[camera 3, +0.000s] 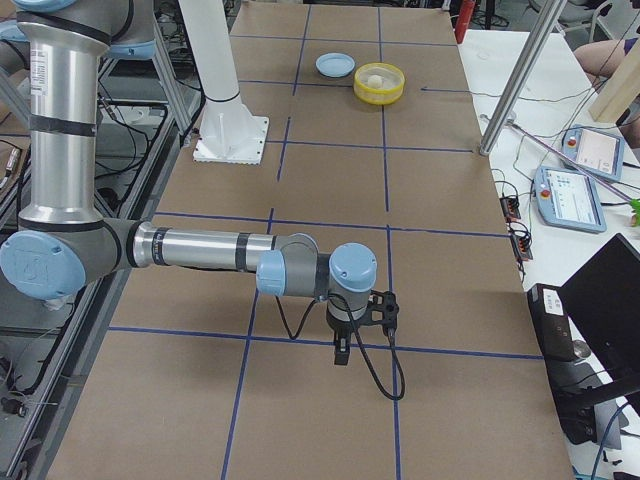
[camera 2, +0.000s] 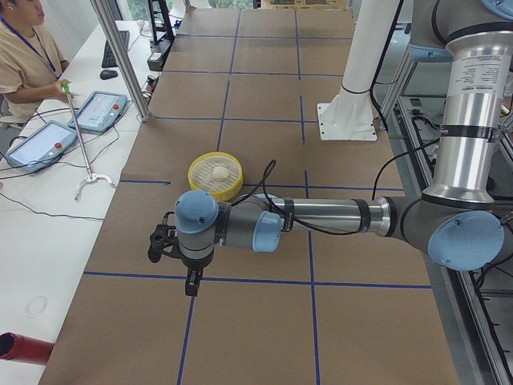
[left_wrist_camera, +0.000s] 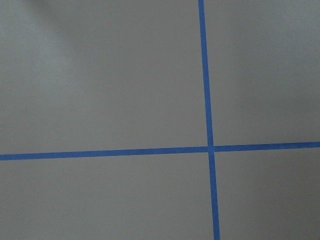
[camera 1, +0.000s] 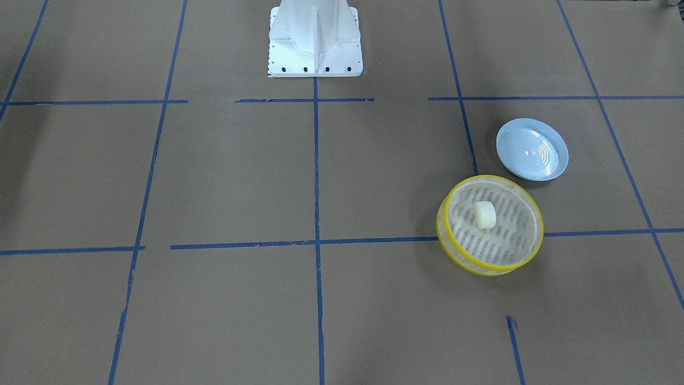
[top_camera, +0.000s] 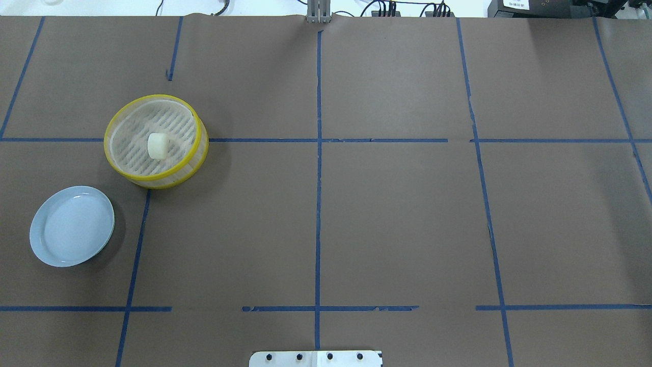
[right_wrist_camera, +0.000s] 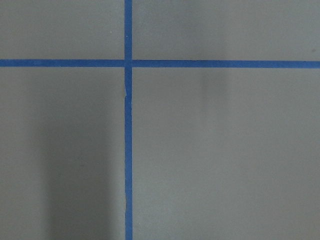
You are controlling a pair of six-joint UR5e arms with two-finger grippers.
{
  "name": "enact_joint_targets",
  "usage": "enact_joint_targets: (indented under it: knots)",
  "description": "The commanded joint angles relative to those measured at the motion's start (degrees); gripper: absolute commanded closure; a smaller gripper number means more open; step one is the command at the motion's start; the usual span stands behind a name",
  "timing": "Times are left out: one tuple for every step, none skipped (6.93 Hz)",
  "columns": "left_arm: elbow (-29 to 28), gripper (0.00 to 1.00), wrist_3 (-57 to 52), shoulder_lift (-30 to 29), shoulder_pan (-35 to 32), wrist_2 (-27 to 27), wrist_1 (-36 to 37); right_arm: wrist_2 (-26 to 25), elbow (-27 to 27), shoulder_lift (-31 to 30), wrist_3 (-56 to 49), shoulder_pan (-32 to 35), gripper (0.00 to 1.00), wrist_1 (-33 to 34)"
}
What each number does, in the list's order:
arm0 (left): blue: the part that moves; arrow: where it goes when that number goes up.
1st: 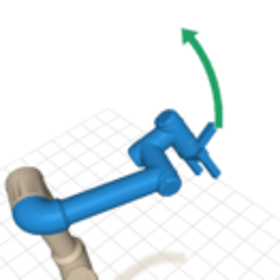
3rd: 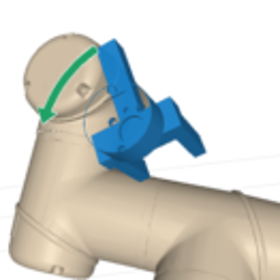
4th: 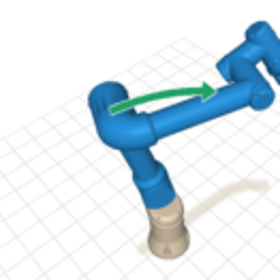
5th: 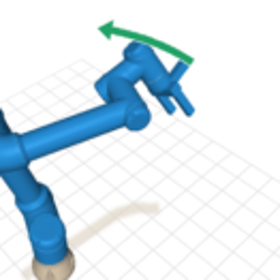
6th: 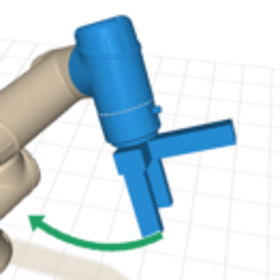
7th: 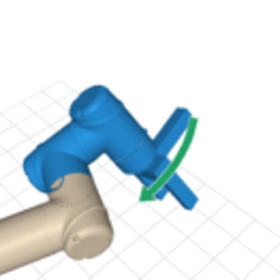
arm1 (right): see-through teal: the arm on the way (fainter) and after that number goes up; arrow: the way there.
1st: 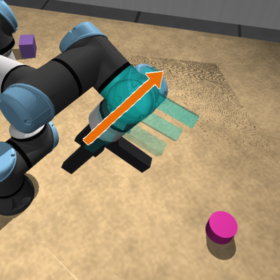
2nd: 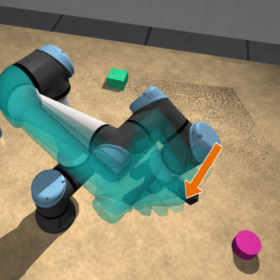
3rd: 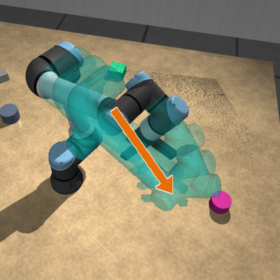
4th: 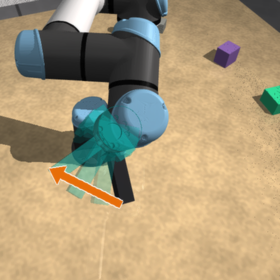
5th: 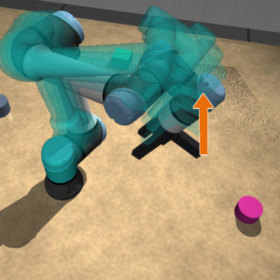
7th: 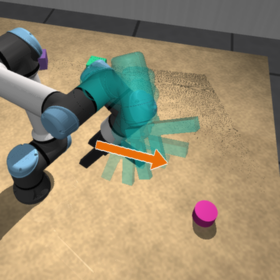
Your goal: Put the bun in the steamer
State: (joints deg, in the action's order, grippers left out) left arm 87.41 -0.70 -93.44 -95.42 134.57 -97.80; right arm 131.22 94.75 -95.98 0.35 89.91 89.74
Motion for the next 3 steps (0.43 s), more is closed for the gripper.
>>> enact_joint_targets:
  knots:
    - [-0.6,0.0,0.0,-0.1,0.2,-0.3,0.0,0.0,0.0,-0.1,0.0,0.0,0.0,0.0]
    - [-0.9,0.0,0.0,-0.2,0.3,-0.3,0.0,0.0,0.0,0.0,0.0,0.0,0.0,0.0]
    - [-0.8,0.0,0.0,-0.3,0.4,0.0,0.0,0.0,0.0,0.0,0.0,0.0,0.0,0.0]
